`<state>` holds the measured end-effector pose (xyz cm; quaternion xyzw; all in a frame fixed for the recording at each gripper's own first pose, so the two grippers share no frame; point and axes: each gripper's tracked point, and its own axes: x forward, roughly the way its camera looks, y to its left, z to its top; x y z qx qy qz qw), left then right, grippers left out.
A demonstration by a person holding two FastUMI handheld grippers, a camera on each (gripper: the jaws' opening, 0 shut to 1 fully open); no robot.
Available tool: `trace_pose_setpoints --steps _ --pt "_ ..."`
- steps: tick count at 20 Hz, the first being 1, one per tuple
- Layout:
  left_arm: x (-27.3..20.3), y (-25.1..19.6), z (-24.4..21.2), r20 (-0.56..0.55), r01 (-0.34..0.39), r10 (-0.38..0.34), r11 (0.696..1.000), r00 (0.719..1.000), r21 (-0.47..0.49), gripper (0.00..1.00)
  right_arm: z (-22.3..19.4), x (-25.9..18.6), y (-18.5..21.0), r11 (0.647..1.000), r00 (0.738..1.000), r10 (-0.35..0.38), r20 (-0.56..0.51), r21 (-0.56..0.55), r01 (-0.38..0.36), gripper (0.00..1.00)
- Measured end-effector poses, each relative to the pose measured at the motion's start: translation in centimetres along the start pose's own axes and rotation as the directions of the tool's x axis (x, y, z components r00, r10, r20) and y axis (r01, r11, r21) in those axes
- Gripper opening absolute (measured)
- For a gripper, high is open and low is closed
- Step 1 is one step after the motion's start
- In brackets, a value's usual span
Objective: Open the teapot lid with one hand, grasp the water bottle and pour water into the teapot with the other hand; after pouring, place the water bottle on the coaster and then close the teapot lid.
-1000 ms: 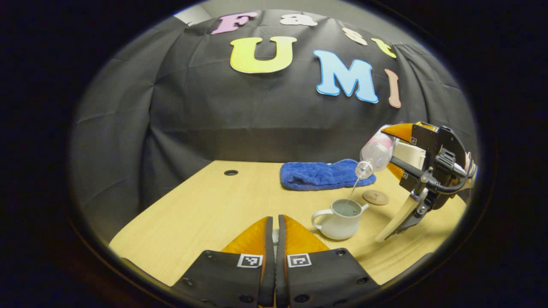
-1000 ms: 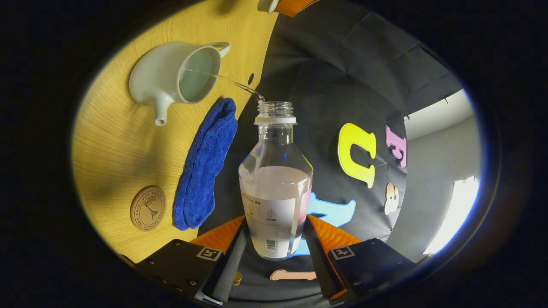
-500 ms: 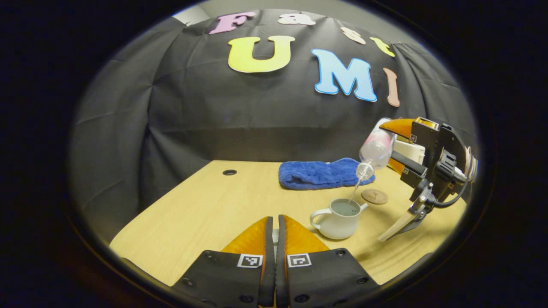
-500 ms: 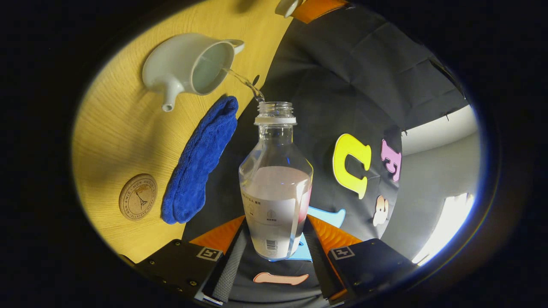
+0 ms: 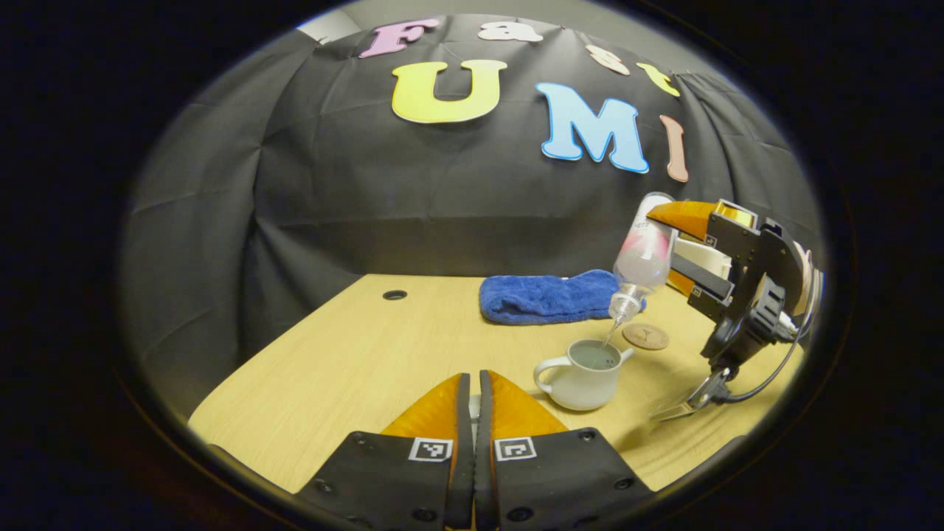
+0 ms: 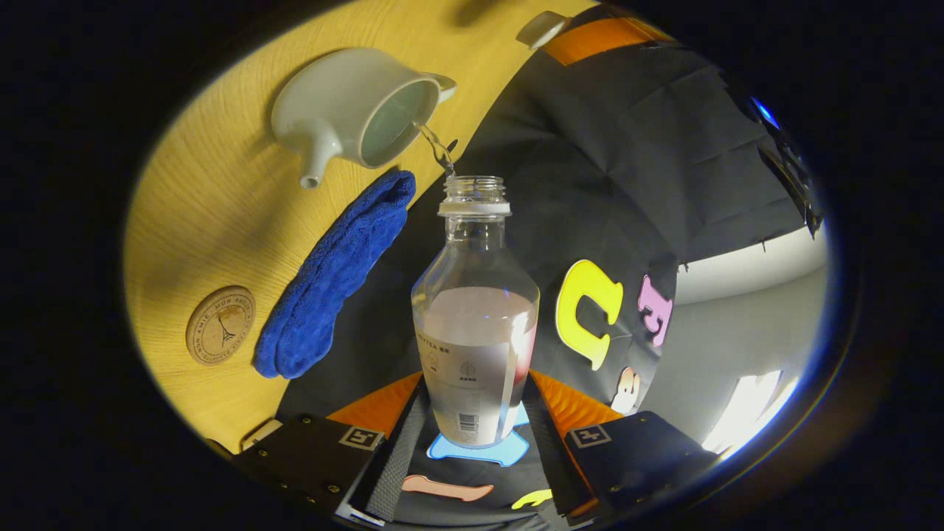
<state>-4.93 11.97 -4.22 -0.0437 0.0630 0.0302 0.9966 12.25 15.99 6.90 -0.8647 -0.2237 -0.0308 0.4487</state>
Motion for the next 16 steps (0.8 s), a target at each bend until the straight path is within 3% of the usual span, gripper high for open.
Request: trace_pose_setpoints --steps 4,16 --pt "-0.04 0.04 -0.16 -0.001 -0.001 0.001 1.0 1.0 -0.001 0.08 0.45 -0.05 -0.5 0.997 0.998 -0.046 0.031 -0.064 0.048 0.76" --pt "-0.07 0.03 -0.53 -0.011 0.002 -0.002 1.0 1.0 -0.005 0.08 0.78 -0.23 -0.57 0.996 0.997 -0.032 0.069 -0.081 0.037 0.76"
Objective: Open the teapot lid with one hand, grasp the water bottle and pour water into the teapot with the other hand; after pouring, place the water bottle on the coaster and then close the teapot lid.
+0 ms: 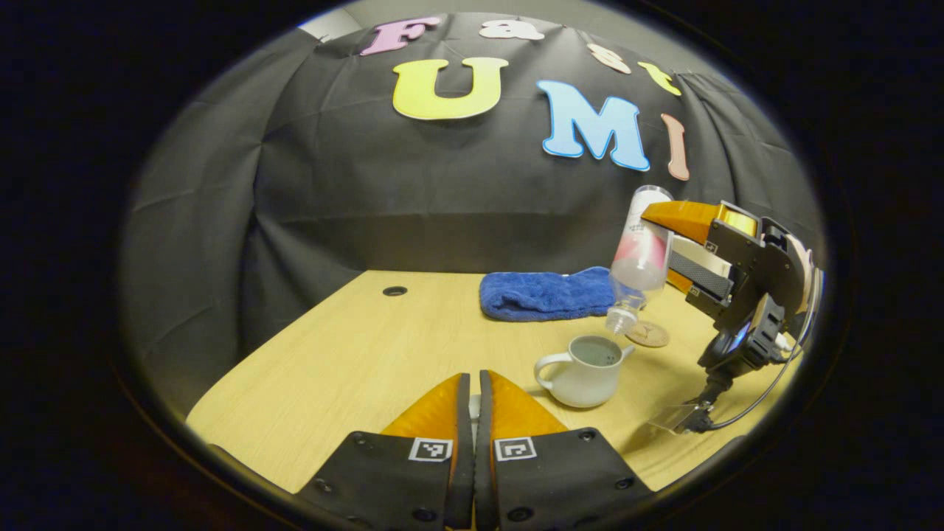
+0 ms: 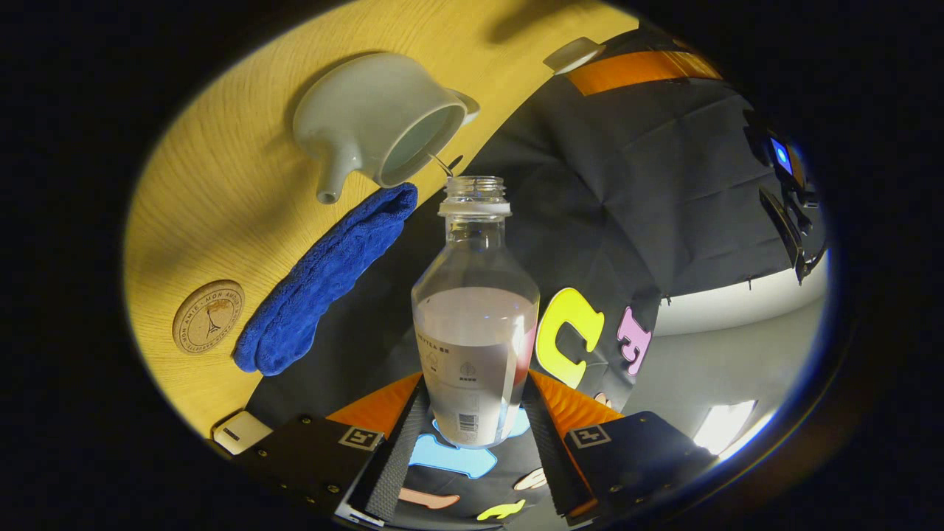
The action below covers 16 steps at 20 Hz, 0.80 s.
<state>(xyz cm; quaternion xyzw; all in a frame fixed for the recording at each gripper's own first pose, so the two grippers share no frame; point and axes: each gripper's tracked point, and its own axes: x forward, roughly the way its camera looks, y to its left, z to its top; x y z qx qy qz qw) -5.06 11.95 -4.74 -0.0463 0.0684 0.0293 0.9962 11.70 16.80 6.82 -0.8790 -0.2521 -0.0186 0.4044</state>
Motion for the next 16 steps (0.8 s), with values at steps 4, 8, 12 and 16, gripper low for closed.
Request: trace_pose_setpoints --steps 4,8,12,16 --pt "0.1 0.0 0.0 -0.001 -0.001 0.001 1.0 1.0 -0.001 0.07 -0.1 0.1 0.1 1.0 1.0 0.013 0.003 0.002 -0.013 0.76" --pt "0.0 0.2 0.1 0.002 -0.002 0.002 1.0 1.0 -0.008 0.08 -1.7 1.1 2.3 0.967 0.988 0.15 -0.019 0.213 -0.143 0.77" --pt "0.0 0.3 0.1 0.003 -0.002 0.002 1.0 1.0 -0.026 0.08 -0.9 0.2 5.9 0.81 0.95 0.312 0.003 0.522 -0.268 0.77" --pt "0.0 0.2 0.1 0.003 -0.003 0.003 1.0 1.0 -0.028 0.08 1.4 -1.8 9.0 0.461 0.897 0.43 0.102 0.83 -0.316 0.77"
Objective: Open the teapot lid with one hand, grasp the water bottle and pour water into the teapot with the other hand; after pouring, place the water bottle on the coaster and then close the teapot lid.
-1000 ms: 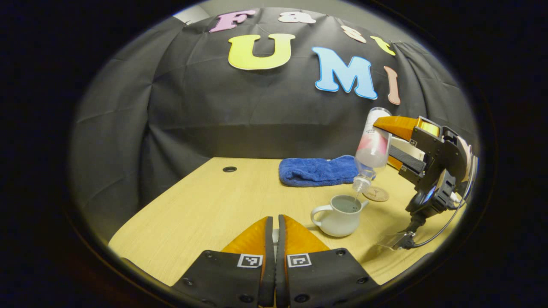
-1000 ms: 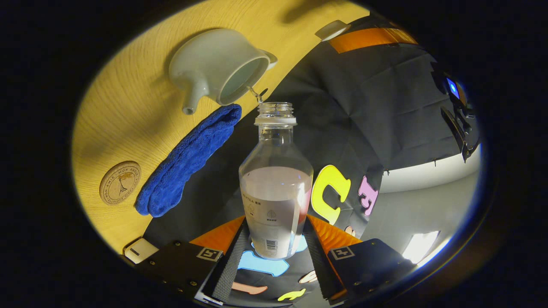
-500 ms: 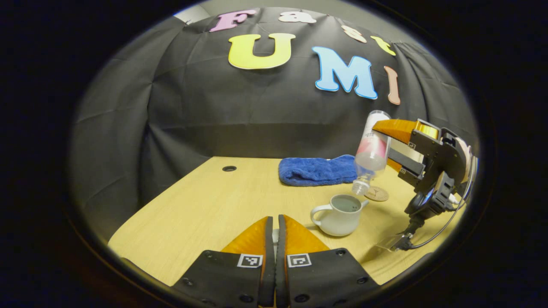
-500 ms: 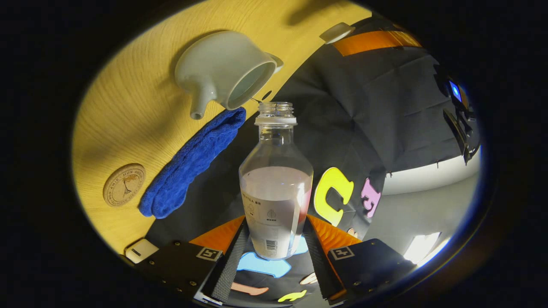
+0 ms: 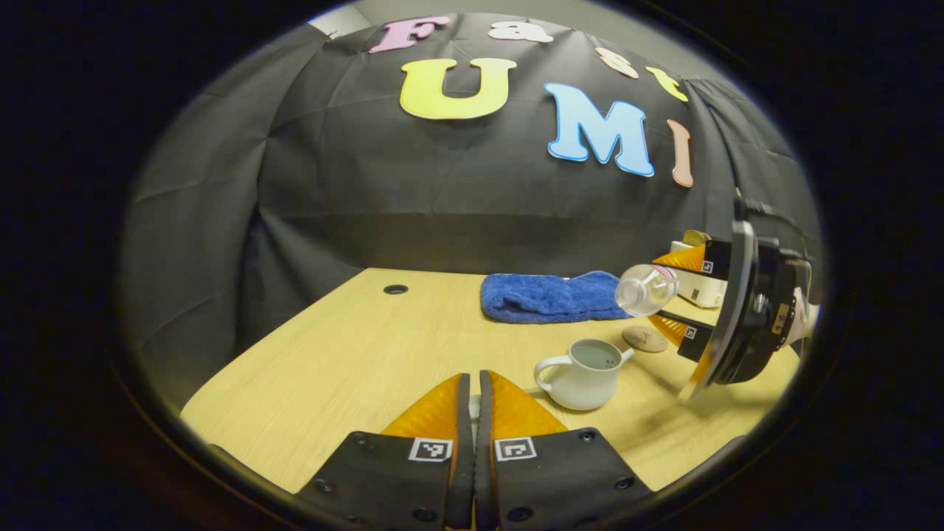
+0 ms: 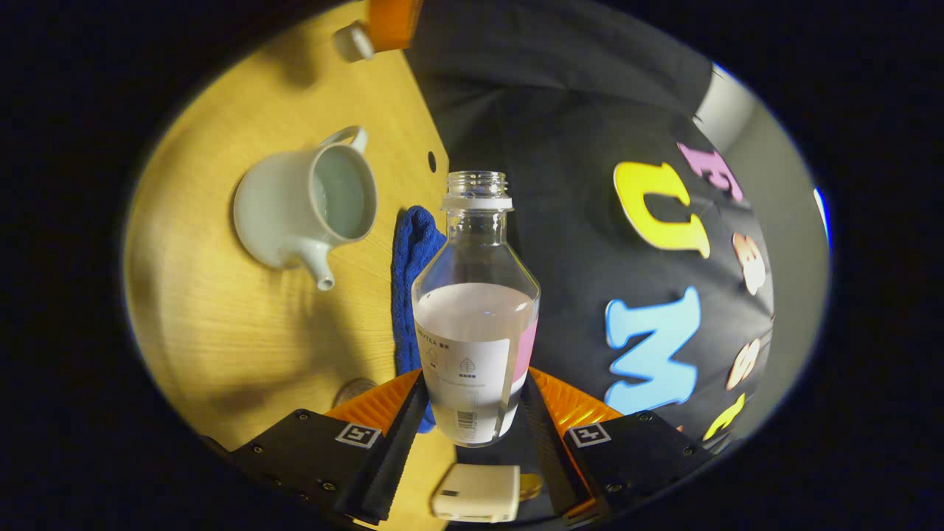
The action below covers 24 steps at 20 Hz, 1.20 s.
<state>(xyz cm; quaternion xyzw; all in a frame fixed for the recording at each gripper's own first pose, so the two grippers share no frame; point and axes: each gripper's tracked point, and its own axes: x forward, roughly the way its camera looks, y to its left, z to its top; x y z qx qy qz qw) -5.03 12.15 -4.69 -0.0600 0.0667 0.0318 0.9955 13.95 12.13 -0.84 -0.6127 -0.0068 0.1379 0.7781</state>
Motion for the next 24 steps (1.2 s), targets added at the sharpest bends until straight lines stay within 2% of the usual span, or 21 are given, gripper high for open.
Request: trace_pose_setpoints --steps 2,3,5,7,9,13,14,15,21,24 --pt "-0.1 0.1 0.2 0.002 -0.002 0.002 1.0 1.0 0.0 0.08 -0.5 0.0 0.5 0.975 0.998 0.055 -0.007 0.215 -0.052 0.77" --pt "0.0 0.0 0.2 0.005 -0.002 0.002 1.0 1.0 -0.001 0.08 -0.9 0.4 0.2 0.944 0.997 0.076 -0.006 0.323 -0.07 0.77" --pt "-0.2 0.0 0.4 0.007 -0.003 0.003 1.0 1.0 -0.005 0.07 -1.3 1.3 -0.5 0.843 0.993 0.117 0.014 0.528 -0.107 0.77" --pt "-0.2 -0.1 0.4 0.009 -0.001 0.001 1.0 1.0 -0.008 0.08 -2.0 2.1 -0.6 0.702 0.986 0.161 0.043 0.697 -0.144 0.77" --pt "-0.2 -0.2 0.6 0.011 0.0 0.0 1.0 1.0 -0.009 0.08 -3.0 2.8 -0.7 0.579 0.983 0.176 0.053 0.802 -0.147 0.77" --pt "-0.4 -0.4 1.1 0.02 0.0 0.0 1.0 1.0 -0.01 0.08 -5.1 3.7 -0.7 0.412 0.986 0.156 0.055 0.904 -0.115 0.77" --pt "-0.5 -0.5 1.1 0.022 0.0 0.0 1.0 1.0 -0.011 0.08 -5.5 3.8 -0.4 0.381 0.986 0.155 0.055 0.918 -0.111 0.78" --pt "-0.5 -0.6 1.3 0.024 0.002 -0.001 1.0 1.0 -0.013 0.08 -5.9 4.1 -0.1 0.362 0.987 0.154 0.048 0.927 -0.101 0.77" --pt "-0.4 -1.3 1.7 0.033 0.012 -0.012 1.0 0.999 -0.018 0.08 -6.9 4.5 1.5 0.298 0.986 0.161 0.047 0.95 -0.094 0.77" --pt "-0.2 -1.8 2.0 0.036 0.022 -0.021 1.0 0.999 -0.019 0.07 -7.0 4.4 1.5 0.297 0.987 0.152 0.046 0.951 -0.09 0.77"
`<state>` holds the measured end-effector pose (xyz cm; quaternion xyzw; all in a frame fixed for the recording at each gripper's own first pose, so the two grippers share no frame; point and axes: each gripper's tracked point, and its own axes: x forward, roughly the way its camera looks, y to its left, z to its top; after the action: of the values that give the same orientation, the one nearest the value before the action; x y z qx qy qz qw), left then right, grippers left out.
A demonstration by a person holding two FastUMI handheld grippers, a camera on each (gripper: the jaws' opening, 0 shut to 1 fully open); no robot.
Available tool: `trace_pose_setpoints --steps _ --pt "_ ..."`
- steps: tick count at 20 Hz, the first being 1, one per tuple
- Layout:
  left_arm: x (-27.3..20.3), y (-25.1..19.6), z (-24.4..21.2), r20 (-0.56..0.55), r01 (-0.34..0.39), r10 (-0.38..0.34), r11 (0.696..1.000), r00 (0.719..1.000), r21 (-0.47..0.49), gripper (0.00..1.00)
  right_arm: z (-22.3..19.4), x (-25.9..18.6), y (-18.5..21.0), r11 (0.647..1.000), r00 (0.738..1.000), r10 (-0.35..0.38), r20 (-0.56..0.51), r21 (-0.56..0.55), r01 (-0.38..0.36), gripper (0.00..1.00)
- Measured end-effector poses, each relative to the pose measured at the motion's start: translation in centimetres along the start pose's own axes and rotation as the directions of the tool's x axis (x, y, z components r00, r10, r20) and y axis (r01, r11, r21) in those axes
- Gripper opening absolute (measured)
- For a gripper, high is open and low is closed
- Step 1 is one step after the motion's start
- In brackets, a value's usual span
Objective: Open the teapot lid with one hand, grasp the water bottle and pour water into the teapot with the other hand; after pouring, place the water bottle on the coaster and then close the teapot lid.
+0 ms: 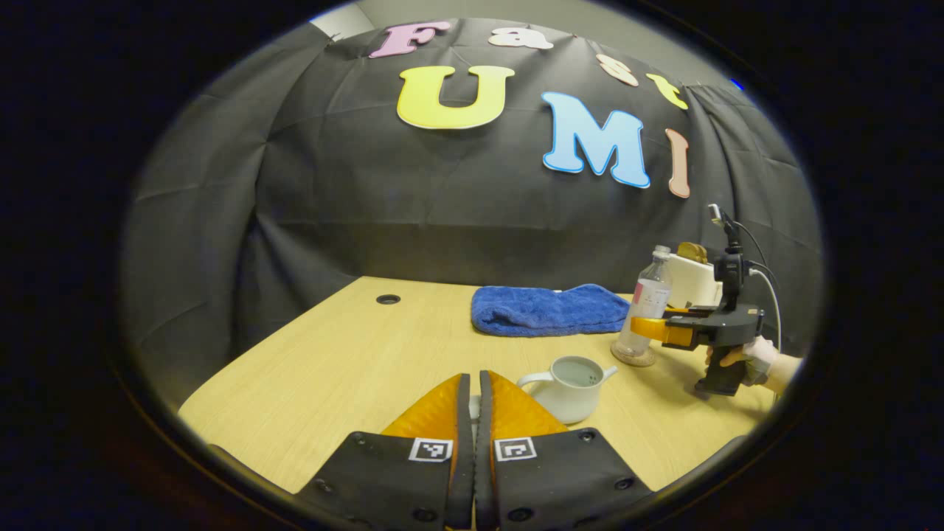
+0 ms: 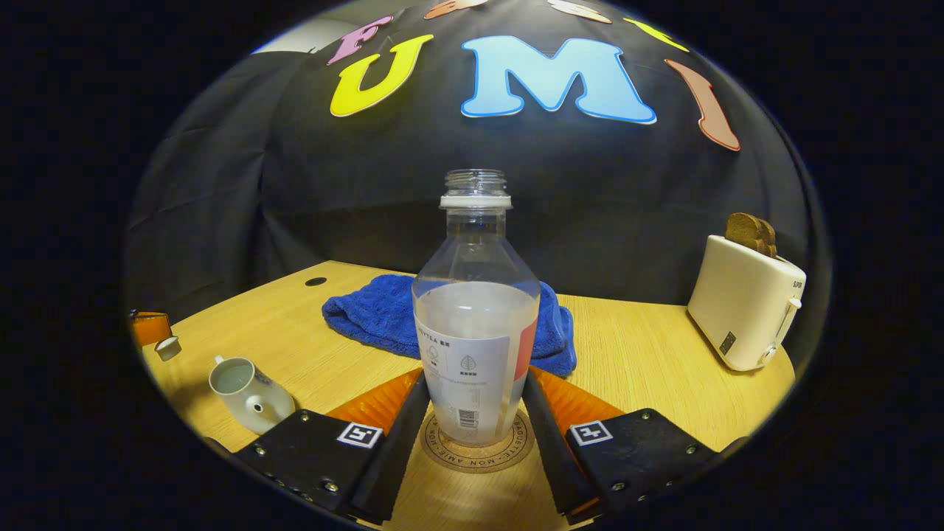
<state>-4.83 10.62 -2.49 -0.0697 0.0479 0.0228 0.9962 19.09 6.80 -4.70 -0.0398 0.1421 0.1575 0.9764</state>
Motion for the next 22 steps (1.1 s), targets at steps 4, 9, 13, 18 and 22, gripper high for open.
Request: trace_pose_setpoints --steps 4,9,13,18,22 --pt "0.6 -1.0 0.2 0.001 0.017 -0.017 1.0 1.0 0.007 0.07 -0.4 -0.2 -0.3 1.0 1.0 -0.005 -0.008 -0.007 0.005 0.8" --pt "1.7 -3.3 1.6 0.021 0.061 -0.062 0.998 0.998 0.012 0.07 0.1 -2.2 -1.2 0.999 1.0 -0.025 0.009 0.025 0.025 0.96" --pt "3.5 -5.8 2.6 0.04 0.098 -0.099 0.995 0.994 0.036 0.08 1.2 -5.5 -1.9 0.999 0.997 -0.052 0.049 -0.004 0.053 0.96" --pt "5.8 -9.4 2.7 0.053 0.129 -0.135 0.987 0.989 0.095 0.07 2.3 -9.7 -0.5 0.999 0.994 -0.029 0.108 -0.028 0.032 0.96" --pt "7.3 -10.8 1.6 0.043 0.137 -0.143 0.984 0.989 0.112 0.07 2.7 -11.8 0.7 1.0 0.991 0.011 0.134 -0.031 -0.007 0.96"
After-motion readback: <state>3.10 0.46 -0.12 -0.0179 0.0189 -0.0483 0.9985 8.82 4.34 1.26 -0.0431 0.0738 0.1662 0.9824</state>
